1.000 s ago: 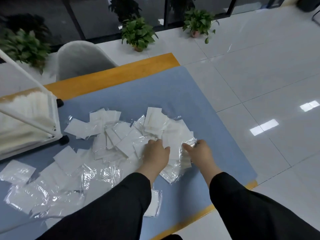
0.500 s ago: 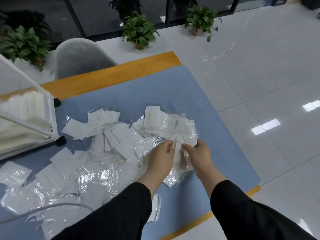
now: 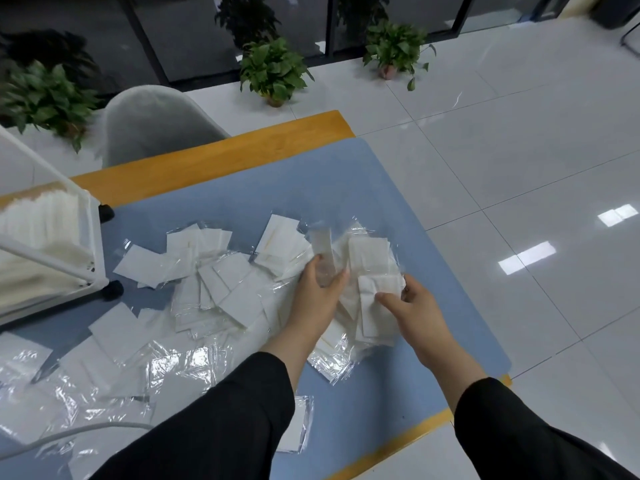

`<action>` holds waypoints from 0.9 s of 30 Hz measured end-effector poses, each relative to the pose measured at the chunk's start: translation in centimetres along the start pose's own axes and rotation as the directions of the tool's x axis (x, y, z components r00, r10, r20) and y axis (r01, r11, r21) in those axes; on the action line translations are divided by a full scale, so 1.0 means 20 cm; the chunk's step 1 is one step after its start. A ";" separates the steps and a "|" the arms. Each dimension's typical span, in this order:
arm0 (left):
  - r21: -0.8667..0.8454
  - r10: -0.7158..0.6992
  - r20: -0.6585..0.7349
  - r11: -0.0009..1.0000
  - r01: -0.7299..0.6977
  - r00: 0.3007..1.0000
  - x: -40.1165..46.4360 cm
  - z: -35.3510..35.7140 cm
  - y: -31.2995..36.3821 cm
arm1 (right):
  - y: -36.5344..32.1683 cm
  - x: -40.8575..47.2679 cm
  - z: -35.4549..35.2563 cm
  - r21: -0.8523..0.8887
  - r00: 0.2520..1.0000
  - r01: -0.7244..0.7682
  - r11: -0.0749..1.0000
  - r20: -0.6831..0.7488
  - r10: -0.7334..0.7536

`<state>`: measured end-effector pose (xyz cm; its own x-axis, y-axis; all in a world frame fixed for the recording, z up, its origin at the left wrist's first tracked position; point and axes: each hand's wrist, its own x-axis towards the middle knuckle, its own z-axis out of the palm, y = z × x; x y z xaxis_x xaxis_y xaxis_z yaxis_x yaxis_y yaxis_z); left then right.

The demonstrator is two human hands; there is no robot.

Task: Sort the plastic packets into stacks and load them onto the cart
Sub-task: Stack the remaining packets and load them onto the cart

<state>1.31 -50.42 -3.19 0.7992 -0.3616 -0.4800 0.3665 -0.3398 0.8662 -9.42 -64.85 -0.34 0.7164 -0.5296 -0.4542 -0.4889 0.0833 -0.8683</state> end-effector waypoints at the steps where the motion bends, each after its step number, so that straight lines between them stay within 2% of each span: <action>1: 0.005 0.002 -0.010 1.000 -0.002 1.000 0.02 -0.01 0.00 | -0.01 0.00 -0.01 0.020 1.000 -0.007 1.000 -0.003 0.007; 4: -0.044 -0.031 0.024 0.999 0.032 0.999 0.04 -0.03 0.01 | -0.01 0.00 -0.06 0.050 1.000 -0.027 0.998 -0.007 0.028; 9: -0.321 -0.092 0.091 0.940 0.117 0.992 0.04 -0.01 0.04 | -0.02 -0.01 -0.11 0.130 0.998 -0.058 0.990 0.022 0.056; 13: -0.224 -0.096 0.078 0.968 0.111 0.992 0.02 0.01 0.02 | 0.01 -0.01 -0.11 0.196 0.996 -0.084 0.977 0.024 0.081; 17: -0.100 -0.092 0.140 0.989 0.106 0.986 -0.01 0.04 0.01 | 0.01 -0.01 -0.07 0.323 0.995 -0.098 0.941 0.057 0.083; 22: -0.058 -0.072 0.138 0.995 0.081 0.988 -0.03 0.03 0.01 | 0.02 -0.01 -0.07 0.242 0.998 -0.065 0.968 0.015 0.063; 25: -0.242 -0.036 0.096 0.969 0.058 0.995 -0.01 0.00 0.02 | -0.02 -0.01 -0.10 0.111 1.000 0.028 0.993 -0.009 -0.027; 27: -0.345 0.017 0.014 0.939 -0.011 1.000 0.00 -0.03 0.06 | -0.05 0.00 -0.13 -0.048 0.992 0.121 0.991 -0.011 -0.122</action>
<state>1.99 -50.37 -2.06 0.7986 -0.3795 -0.4672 0.4993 -0.0157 0.8663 -10.14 -67.07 1.08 0.7652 -0.5452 -0.3425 -0.4217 -0.0223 -0.9065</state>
